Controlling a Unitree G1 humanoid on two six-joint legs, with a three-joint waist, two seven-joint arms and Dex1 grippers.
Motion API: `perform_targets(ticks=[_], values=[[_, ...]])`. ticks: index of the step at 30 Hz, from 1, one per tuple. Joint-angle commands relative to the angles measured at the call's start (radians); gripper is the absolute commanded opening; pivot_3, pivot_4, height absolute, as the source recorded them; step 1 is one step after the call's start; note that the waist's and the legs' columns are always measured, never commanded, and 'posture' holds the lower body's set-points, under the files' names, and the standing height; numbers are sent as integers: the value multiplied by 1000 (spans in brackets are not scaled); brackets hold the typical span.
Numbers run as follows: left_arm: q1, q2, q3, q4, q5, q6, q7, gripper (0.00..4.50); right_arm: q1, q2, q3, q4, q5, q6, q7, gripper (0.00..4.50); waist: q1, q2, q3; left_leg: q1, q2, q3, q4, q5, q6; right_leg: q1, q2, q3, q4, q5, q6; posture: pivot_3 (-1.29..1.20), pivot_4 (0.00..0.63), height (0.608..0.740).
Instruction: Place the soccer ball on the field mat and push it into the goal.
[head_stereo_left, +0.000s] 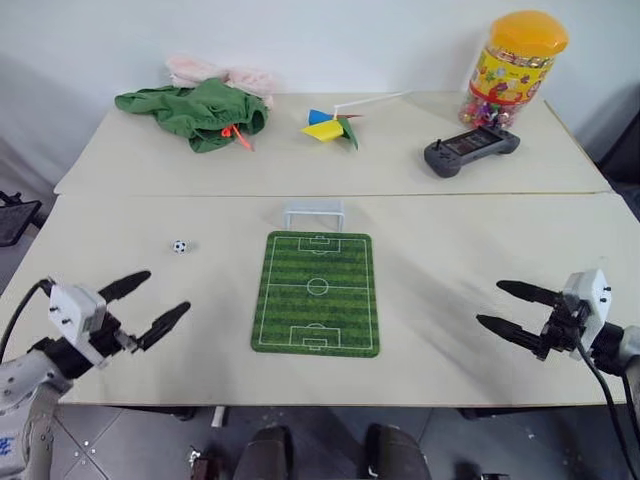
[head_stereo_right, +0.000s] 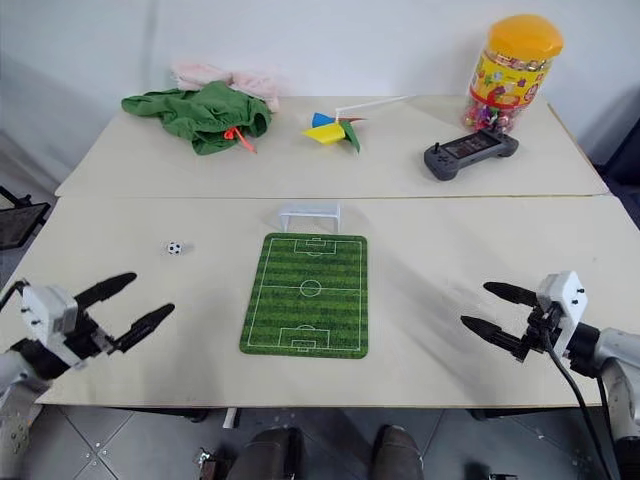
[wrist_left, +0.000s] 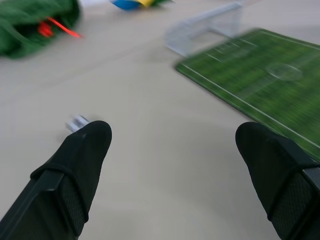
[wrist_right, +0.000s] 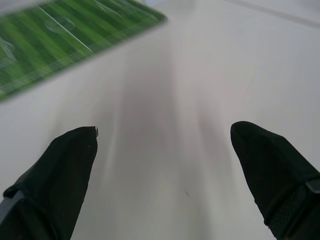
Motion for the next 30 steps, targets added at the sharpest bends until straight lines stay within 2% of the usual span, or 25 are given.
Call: perform_targets(ticks=[1, 6, 14, 23, 26, 30], values=[[-75, -8, 13, 66, 39, 44, 124, 4453, -18, -10, -29, -32, 27, -2, 14, 4500, 0, 0, 0, 0, 0, 0, 0, 0, 0, 0, 0, 0, 0, 0, 0, 0, 150, 740], [-268, -4, -32, 280, 102, 93, 241, 4453, -20, -6, -19, -37, 12, 5, -4, 4500, -3, -1, 1, 0, 0, 0, 0, 0, 0, 0, 1, 0, 4, 0, 0, 0, 150, 740], [-456, -12, -141, 547, 146, 72, 178, 4453, 26, -26, -44, -69, 15, 24, -15, 4500, -2, -3, 1, -1, 0, 1, 0, 0, 0, 0, 1, 1, 1, 2, 2, 0, 150, 740], [-573, -19, -216, 773, 194, -1, 102, 4453, 46, -56, -58, -78, 16, 46, -14, 4500, -4, -3, 1, 0, 0, 2, 1, 0, -1, 0, 2, 3, 1, 2, 3, 0, 150, 740], [-605, -18, -237, 852, 218, -53, 83, 3848, 37, -63, -56, -72, 14, 51, -14, 4500, 1, -3, 1, 0, 0, 2, 2, 1, 0, 0, 2, 3, 2, 2, 2, 0, 150, 740], [-621, -22, -254, 898, 227, -76, 54, 2670, 30, -74, -60, -63, 10, 54, -7, 4500, 0, -3, 1, 0, 0, 2, 3, 1, 0, 1, 1, 4, 2, 2, 2, 0, 150, 740]])
